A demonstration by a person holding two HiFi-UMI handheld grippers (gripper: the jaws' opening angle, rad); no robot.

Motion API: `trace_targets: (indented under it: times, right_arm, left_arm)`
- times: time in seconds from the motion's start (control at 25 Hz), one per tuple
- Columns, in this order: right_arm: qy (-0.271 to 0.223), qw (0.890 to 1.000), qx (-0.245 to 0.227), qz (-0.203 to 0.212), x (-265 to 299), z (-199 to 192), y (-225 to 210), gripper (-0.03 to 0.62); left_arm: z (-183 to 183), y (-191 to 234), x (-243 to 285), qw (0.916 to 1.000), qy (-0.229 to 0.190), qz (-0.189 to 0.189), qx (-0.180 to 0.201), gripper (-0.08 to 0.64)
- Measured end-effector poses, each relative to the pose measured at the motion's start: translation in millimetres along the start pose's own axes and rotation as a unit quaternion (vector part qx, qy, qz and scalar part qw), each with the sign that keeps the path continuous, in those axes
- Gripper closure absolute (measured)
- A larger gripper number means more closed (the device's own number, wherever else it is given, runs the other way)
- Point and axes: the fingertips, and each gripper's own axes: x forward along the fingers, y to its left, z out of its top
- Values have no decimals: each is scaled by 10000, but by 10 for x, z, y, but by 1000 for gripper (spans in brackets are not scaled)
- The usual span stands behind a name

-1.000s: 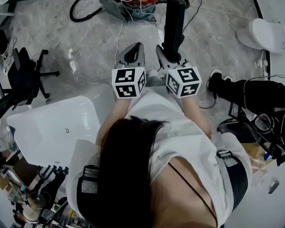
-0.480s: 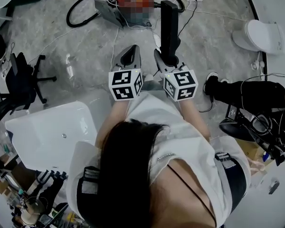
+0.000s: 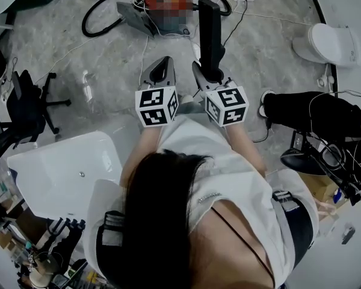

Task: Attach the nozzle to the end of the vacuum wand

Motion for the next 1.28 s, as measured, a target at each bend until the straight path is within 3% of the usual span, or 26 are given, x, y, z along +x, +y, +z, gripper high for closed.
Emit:
trace_targets:
  times: [1.28]
  right_arm:
    - [162, 9993, 190, -266, 631, 214, -114, 509]
  left_arm:
    - [282, 486, 546, 9998, 117, -184, 13, 557]
